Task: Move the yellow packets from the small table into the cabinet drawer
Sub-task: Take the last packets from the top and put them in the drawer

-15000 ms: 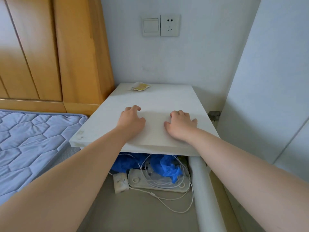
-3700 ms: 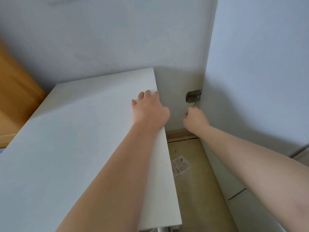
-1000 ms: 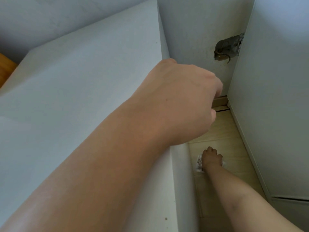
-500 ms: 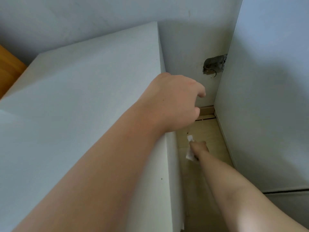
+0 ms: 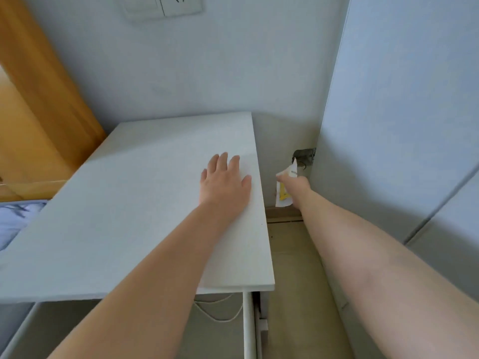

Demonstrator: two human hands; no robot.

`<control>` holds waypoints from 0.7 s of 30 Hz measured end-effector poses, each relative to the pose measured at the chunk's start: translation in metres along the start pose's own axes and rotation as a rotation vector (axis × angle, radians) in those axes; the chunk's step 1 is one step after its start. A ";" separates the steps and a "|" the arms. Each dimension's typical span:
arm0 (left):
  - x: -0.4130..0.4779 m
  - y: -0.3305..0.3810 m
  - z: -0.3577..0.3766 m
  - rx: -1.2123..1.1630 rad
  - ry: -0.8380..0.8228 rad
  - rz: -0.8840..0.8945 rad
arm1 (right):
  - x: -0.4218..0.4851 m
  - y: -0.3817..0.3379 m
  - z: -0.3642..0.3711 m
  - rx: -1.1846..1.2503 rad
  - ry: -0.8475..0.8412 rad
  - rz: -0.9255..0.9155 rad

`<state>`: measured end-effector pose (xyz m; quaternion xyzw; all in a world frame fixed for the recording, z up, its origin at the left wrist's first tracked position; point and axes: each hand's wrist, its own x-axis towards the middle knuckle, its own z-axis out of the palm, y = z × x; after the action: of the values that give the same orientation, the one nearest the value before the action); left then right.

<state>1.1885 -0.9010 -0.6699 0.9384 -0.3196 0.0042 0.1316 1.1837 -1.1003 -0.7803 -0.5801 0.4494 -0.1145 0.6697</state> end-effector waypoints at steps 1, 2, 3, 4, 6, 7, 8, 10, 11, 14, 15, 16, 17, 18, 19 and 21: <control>-0.013 -0.010 -0.003 0.022 -0.014 -0.001 | -0.019 -0.015 0.003 -0.055 0.029 -0.065; -0.026 -0.019 -0.007 0.035 -0.023 -0.004 | -0.036 -0.027 0.006 -0.119 0.078 -0.147; -0.039 -0.029 -0.011 0.039 -0.031 -0.005 | -0.053 -0.038 0.010 -0.175 0.131 -0.229; -0.053 -0.037 -0.015 0.041 -0.039 0.001 | -0.072 -0.048 0.015 -0.219 0.173 -0.301; -0.080 -0.052 -0.023 0.055 -0.058 0.028 | -0.110 -0.061 0.024 -0.301 0.249 -0.461; -0.092 -0.059 -0.027 0.058 -0.068 0.044 | -0.128 -0.066 0.029 -0.372 0.294 -0.543; -0.103 -0.065 -0.031 0.057 -0.067 0.057 | -0.146 -0.069 0.033 -0.432 0.333 -0.621; -0.119 -0.073 -0.035 0.025 -0.010 0.049 | -0.178 -0.071 0.043 -0.502 0.391 -0.773; -0.123 -0.075 -0.036 -0.008 0.038 0.024 | -0.192 -0.069 0.049 -0.514 0.401 -0.837; -0.130 -0.074 -0.037 -0.066 0.160 -0.047 | -0.229 -0.058 0.073 -0.436 0.319 -0.883; -0.130 -0.072 -0.037 -0.081 0.178 -0.062 | -0.236 -0.055 0.082 -0.353 0.306 -0.840; -0.131 -0.072 -0.037 -0.100 0.189 -0.075 | -0.241 -0.052 0.088 -0.232 0.306 -0.761; -0.132 -0.072 -0.036 -0.121 0.202 -0.083 | -0.245 -0.050 0.094 -0.087 0.307 -0.661; -0.132 -0.072 -0.036 -0.144 0.219 -0.090 | -0.247 -0.046 0.098 0.053 0.301 -0.560; -0.132 -0.073 -0.036 -0.175 0.233 -0.098 | -0.248 -0.042 0.099 0.168 0.289 -0.469; -0.135 -0.074 -0.037 -0.250 0.285 -0.109 | -0.252 -0.032 0.093 0.329 0.254 -0.367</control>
<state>1.1279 -0.7546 -0.6651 0.9206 -0.2444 0.0902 0.2911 1.1202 -0.8770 -0.6405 -0.5163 0.3927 -0.3770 0.6611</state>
